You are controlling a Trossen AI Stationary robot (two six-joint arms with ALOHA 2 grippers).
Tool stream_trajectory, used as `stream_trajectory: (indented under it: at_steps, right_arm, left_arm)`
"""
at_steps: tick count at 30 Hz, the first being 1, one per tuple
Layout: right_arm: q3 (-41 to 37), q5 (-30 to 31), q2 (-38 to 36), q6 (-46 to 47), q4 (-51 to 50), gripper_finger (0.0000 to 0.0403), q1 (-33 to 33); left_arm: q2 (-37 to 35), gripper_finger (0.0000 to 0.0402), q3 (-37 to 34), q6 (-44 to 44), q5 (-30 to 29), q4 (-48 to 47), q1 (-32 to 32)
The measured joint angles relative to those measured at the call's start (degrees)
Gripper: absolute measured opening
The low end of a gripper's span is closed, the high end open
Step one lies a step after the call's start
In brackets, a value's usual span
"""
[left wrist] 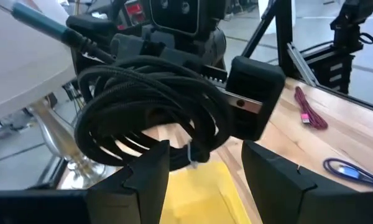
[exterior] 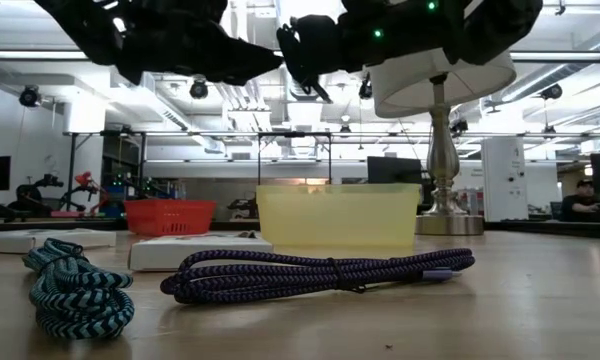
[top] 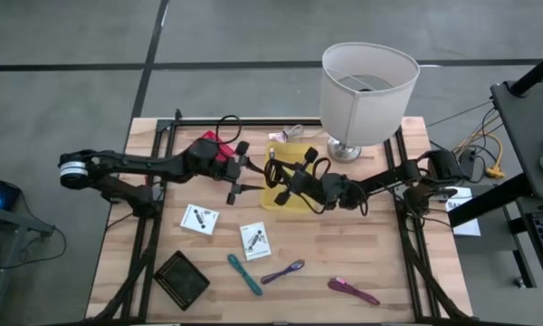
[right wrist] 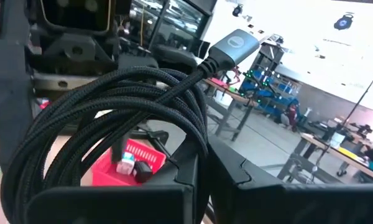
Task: Pick and place items into bin
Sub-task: Put the black charger cable into the yellow bin
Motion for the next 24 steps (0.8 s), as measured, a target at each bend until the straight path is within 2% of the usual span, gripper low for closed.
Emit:
stream_trajectory:
  at_steps: [13,19,24]
  right_arm:
    - [0.63,0.07,-0.02,-1.76,0.02,0.0011,-0.23]
    - [0.63,0.53,-0.02,-4.87,-0.37,0.0011,-1.0]
    - [0.63,4.02,-0.02,-6.42,-3.05,0.0011,-1.29]
  left_arm:
    - [6.45,0.0185,0.13,-0.02,0.04,12.34,-0.02]
    - [6.79,0.0185,-0.02,-0.06,-0.15,12.47,-0.04]
    - [5.45,0.0185,-0.17,-0.13,-0.26,6.33,-0.04]
